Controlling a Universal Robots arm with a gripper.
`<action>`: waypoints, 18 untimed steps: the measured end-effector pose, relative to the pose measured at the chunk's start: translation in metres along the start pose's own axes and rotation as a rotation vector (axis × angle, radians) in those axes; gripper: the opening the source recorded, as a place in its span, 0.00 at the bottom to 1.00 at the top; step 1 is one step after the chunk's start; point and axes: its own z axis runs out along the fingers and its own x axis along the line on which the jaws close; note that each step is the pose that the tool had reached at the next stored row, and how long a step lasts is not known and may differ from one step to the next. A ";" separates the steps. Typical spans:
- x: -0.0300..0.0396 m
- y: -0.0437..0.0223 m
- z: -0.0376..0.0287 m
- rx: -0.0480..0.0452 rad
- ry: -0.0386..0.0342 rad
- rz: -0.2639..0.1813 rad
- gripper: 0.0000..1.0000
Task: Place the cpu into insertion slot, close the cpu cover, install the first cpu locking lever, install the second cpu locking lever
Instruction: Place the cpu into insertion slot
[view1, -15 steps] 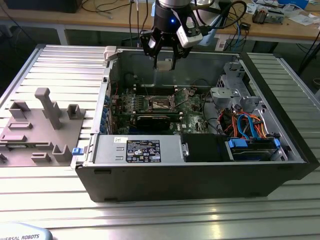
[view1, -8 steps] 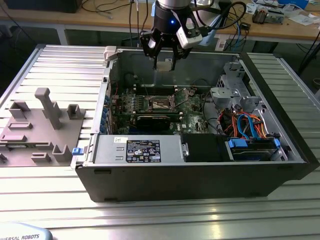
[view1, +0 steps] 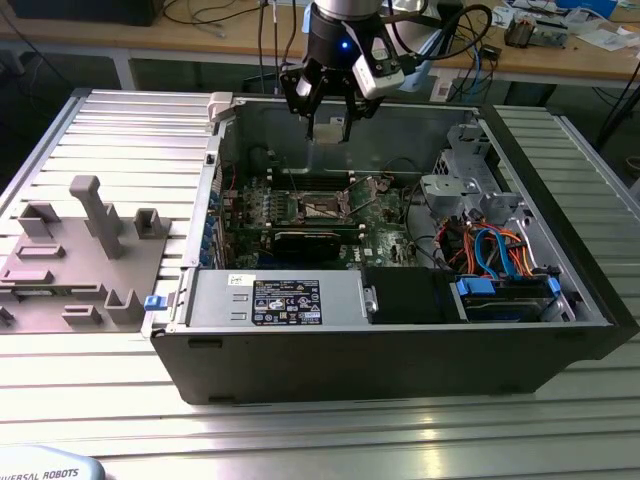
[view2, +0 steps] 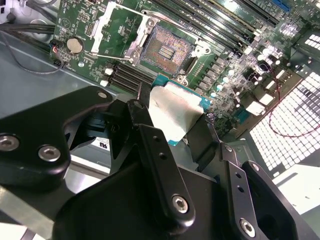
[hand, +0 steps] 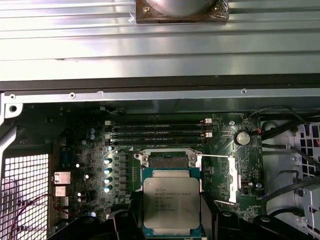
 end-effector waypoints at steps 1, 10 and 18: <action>0.0000 0.0000 0.0001 -0.0001 0.0000 0.000 0.54; 0.0000 -0.0002 0.0020 -0.0001 0.0000 0.000 0.54; 0.0000 -0.0003 0.0032 -0.0001 0.0000 0.000 0.54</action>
